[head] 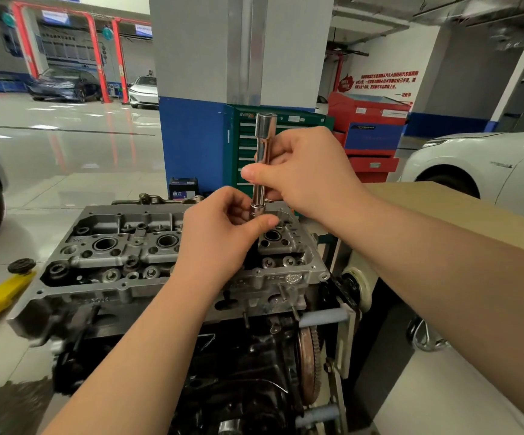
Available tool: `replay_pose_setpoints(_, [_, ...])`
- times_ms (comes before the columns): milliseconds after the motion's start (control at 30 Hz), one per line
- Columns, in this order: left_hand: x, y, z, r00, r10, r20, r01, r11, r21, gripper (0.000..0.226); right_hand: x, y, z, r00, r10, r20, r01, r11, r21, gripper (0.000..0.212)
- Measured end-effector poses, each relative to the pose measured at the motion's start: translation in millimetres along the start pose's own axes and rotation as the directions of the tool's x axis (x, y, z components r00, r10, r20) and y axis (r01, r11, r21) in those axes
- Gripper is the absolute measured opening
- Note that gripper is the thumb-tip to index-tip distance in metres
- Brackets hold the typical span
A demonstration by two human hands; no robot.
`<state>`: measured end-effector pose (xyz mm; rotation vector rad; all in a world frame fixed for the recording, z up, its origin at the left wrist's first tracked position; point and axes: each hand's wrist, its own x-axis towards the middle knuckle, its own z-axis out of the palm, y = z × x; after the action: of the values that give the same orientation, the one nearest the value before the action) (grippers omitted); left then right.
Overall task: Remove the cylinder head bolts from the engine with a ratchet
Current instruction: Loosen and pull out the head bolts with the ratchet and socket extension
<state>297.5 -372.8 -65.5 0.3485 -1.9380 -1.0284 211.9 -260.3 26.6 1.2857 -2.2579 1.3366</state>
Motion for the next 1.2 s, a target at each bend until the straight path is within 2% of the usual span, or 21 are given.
replay_pose_setpoints(67, [-0.3,-1.0,1.0,1.000,0.018,0.011,-0.019,1.000,0.015,0.027,0.2,-0.6,-1.7,1.000,0.006,0.027,-0.007,1.000,0.026,0.020])
replay_pose_setpoints(167, [2.2,-0.7,-4.6,0.996,-0.021,0.085,0.024,0.999,-0.026,0.021,2.2,2.2,-8.5,0.981,0.010,0.193,-0.065,0.957,0.281,0.014])
replay_pose_setpoints(233, [4.7,-0.1,-11.3,0.985,-0.038,0.170,0.053,0.995,-0.080,0.018,2.8,2.6,-13.0,0.950,-0.011,0.313,-0.134,0.889,0.439,0.023])
replay_pose_setpoints(267, [6.0,0.3,-14.9,0.975,-0.039,0.221,0.059,0.994,-0.087,0.017,3.1,1.6,-13.6,0.946,-0.019,0.325,-0.140,0.877,0.460,0.024])
replay_pose_setpoints(367, [8.8,3.1,-21.0,0.961,-0.015,0.275,0.004,0.999,0.040,0.016,4.2,-0.8,-11.6,0.968,-0.003,0.251,-0.098,0.916,0.389,0.016])
replay_pose_setpoints(433, [7.9,6.3,-18.1,0.968,-0.025,0.251,-0.001,0.994,0.105,0.023,5.5,-2.5,-8.3,0.988,-0.003,0.154,-0.036,0.968,0.248,0.013])
replay_pose_setpoints(500, [4.5,8.3,-12.5,0.982,-0.063,0.178,0.047,0.994,0.095,0.032,6.4,-2.5,-4.5,0.999,-0.038,0.031,0.036,0.997,0.062,0.018])
replay_pose_setpoints(567, [3.1,7.2,-7.4,0.989,-0.103,0.106,0.100,0.994,0.036,0.034,5.1,-1.8,-2.2,0.998,-0.040,-0.054,0.041,0.999,0.022,0.025])
replay_pose_setpoints(633, [3.6,3.5,-5.3,0.989,-0.104,0.105,0.104,0.995,0.010,0.030,3.9,0.8,-2.6,0.999,-0.021,-0.028,0.024,0.994,0.108,0.024])
replay_pose_setpoints(700, [6.2,0.2,-7.3,0.981,-0.107,0.162,0.110,0.994,-0.009,0.027,4.3,3.8,-5.3,0.995,-0.009,0.101,-0.016,0.970,0.244,0.018])
replay_pose_setpoints(767, [9.9,-1.9,-13.1,0.964,-0.124,0.237,0.145,0.987,-0.070,0.023,4.6,5.4,-9.8,0.961,-0.011,0.276,-0.093,0.928,0.362,0.022])
replay_pose_setpoints(833, [11.6,-3.8,-19.8,0.938,-0.107,0.330,0.164,0.975,-0.149,0.016,4.7,4.0,-12.6,0.926,-0.016,0.378,-0.157,0.894,0.421,0.022])
replay_pose_setpoints(867, [11.8,-4.0,-22.3,0.926,-0.096,0.366,0.167,0.972,-0.168,0.018,4.7,2.6,-12.4,0.929,-0.011,0.370,-0.151,0.901,0.407,0.019])
replay_pose_setpoints(933, [11.6,-2.7,-23.5,0.920,-0.090,0.382,0.170,0.969,-0.179,0.025,5.1,0.3,-9.6,0.966,0.000,0.259,-0.078,0.954,0.288,0.011])
replay_pose_setpoints(1000, [10.8,-0.7,-20.2,0.948,-0.089,0.305,0.146,0.975,-0.170,0.027,4.4,-1.3,-3.7,0.995,-0.014,0.102,0.001,0.992,0.125,0.016])
replay_pose_setpoints(1067, [8.8,0.6,-15.1,0.981,-0.073,0.179,0.093,0.990,-0.107,0.026,3.1,-0.4,0.9,0.999,-0.030,-0.011,0.030,0.999,0.035,0.030])
replay_pose_setpoints(1133, [6.4,2.0,-10.4,0.993,-0.030,0.111,0.036,0.998,-0.053,0.024,1.9,0.6,2.2,0.999,-0.041,-0.035,0.041,0.999,0.006,0.037])
replay_pose_setpoints(1200, [6.7,1.4,-8.7,0.994,-0.019,0.111,0.023,0.999,-0.034,0.024,2.7,1.6,-1.0,0.999,-0.032,0.035,0.030,0.997,0.068,0.033])
